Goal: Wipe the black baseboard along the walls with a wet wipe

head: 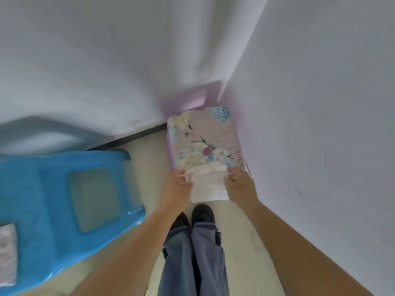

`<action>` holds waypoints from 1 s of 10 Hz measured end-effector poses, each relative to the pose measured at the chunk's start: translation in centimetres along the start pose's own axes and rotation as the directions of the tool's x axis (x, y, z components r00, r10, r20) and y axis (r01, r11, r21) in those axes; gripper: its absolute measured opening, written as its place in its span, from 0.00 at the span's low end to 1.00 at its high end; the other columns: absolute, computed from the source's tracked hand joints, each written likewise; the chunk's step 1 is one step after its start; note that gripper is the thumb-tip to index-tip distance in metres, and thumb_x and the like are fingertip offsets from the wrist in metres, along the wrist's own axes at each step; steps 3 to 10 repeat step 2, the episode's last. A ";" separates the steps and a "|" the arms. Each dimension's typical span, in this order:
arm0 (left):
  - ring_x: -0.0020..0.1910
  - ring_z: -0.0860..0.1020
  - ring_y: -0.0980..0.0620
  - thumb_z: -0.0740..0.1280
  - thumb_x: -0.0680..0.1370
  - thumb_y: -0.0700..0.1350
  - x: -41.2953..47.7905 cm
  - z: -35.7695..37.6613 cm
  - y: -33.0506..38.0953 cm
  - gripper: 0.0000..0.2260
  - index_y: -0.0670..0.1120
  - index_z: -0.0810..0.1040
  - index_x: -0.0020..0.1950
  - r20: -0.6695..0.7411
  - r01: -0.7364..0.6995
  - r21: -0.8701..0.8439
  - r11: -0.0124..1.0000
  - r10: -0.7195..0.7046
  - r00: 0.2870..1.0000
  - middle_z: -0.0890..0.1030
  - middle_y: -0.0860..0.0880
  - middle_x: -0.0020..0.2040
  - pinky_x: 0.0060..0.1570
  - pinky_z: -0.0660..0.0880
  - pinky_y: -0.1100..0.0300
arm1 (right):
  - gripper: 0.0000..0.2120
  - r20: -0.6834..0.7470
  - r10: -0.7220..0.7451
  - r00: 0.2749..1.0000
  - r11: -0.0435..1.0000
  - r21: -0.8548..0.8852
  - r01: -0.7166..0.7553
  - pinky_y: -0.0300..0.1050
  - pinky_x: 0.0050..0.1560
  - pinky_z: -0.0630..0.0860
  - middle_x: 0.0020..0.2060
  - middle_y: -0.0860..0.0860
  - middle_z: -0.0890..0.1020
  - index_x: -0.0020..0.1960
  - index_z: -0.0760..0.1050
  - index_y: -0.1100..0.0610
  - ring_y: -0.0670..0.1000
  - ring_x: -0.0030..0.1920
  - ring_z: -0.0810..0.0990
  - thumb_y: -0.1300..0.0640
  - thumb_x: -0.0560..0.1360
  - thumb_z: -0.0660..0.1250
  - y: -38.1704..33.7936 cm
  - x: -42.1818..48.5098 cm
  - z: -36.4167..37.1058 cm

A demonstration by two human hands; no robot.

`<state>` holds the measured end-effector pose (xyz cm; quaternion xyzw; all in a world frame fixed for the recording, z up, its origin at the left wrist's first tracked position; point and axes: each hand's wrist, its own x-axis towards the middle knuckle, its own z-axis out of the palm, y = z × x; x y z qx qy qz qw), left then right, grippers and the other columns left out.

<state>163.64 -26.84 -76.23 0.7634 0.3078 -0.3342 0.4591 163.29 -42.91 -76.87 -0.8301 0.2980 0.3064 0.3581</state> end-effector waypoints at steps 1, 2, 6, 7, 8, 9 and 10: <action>0.54 0.74 0.51 0.61 0.77 0.39 -1.2 -0.4 0.2 0.19 0.46 0.70 0.69 0.012 -0.016 0.063 0.998 0.016 1.000 0.76 0.50 0.61 0.52 0.69 0.61 | 0.17 0.028 -0.031 0.999 0.998 -0.060 0.032 0.37 0.54 0.68 0.62 0.54 0.76 0.67 0.70 0.59 0.51 0.56 0.75 0.61 0.78 0.60 -0.7 -0.8 -0.7; 0.56 0.75 0.49 0.59 0.78 0.38 -3.4 -2.2 1.7 0.16 0.43 0.74 0.64 0.021 -0.020 0.100 0.995 0.018 1.000 0.78 0.46 0.61 0.54 0.69 0.59 | 0.14 0.066 -0.022 0.998 1.000 0.017 0.021 0.36 0.52 0.69 0.59 0.53 0.77 0.63 0.72 0.58 0.47 0.50 0.73 0.61 0.78 0.60 -2.4 -3.3 -2.0; 0.56 0.75 0.49 0.59 0.78 0.38 -3.4 -2.2 1.7 0.16 0.43 0.74 0.64 0.021 -0.020 0.100 0.995 0.018 1.000 0.78 0.46 0.61 0.54 0.69 0.59 | 0.14 0.066 -0.022 0.998 1.000 0.017 0.021 0.36 0.52 0.69 0.59 0.53 0.77 0.63 0.72 0.58 0.47 0.50 0.73 0.61 0.78 0.60 -2.4 -3.3 -2.0; 0.56 0.75 0.49 0.59 0.78 0.38 -3.4 -2.2 1.7 0.16 0.43 0.74 0.64 0.021 -0.020 0.100 0.995 0.018 1.000 0.78 0.46 0.61 0.54 0.69 0.59 | 0.14 0.066 -0.022 0.998 1.000 0.017 0.021 0.36 0.52 0.69 0.59 0.53 0.77 0.63 0.72 0.58 0.47 0.50 0.73 0.61 0.78 0.60 -2.4 -3.3 -2.0; 0.56 0.75 0.49 0.59 0.78 0.38 -3.4 -2.2 1.7 0.16 0.43 0.74 0.64 0.021 -0.020 0.100 0.995 0.018 1.000 0.78 0.46 0.61 0.54 0.69 0.59 | 0.14 0.066 -0.022 0.998 1.000 0.017 0.021 0.36 0.52 0.69 0.59 0.53 0.77 0.63 0.72 0.58 0.47 0.50 0.73 0.61 0.78 0.60 -2.4 -3.3 -2.0; 0.56 0.75 0.49 0.59 0.78 0.38 -3.4 -2.2 1.7 0.16 0.43 0.74 0.64 0.021 -0.020 0.100 0.995 0.018 1.000 0.78 0.46 0.61 0.54 0.69 0.59 | 0.14 0.066 -0.022 0.998 1.000 0.017 0.021 0.36 0.52 0.69 0.59 0.53 0.77 0.63 0.72 0.58 0.47 0.50 0.73 0.61 0.78 0.60 -2.4 -3.3 -2.0; 0.56 0.75 0.49 0.59 0.78 0.38 -3.4 -2.2 1.7 0.16 0.43 0.74 0.64 0.021 -0.020 0.100 0.995 0.018 1.000 0.78 0.46 0.61 0.54 0.69 0.59 | 0.14 0.066 -0.022 0.998 1.000 0.017 0.021 0.36 0.52 0.69 0.59 0.53 0.77 0.63 0.72 0.58 0.47 0.50 0.73 0.61 0.78 0.60 -2.4 -3.3 -2.0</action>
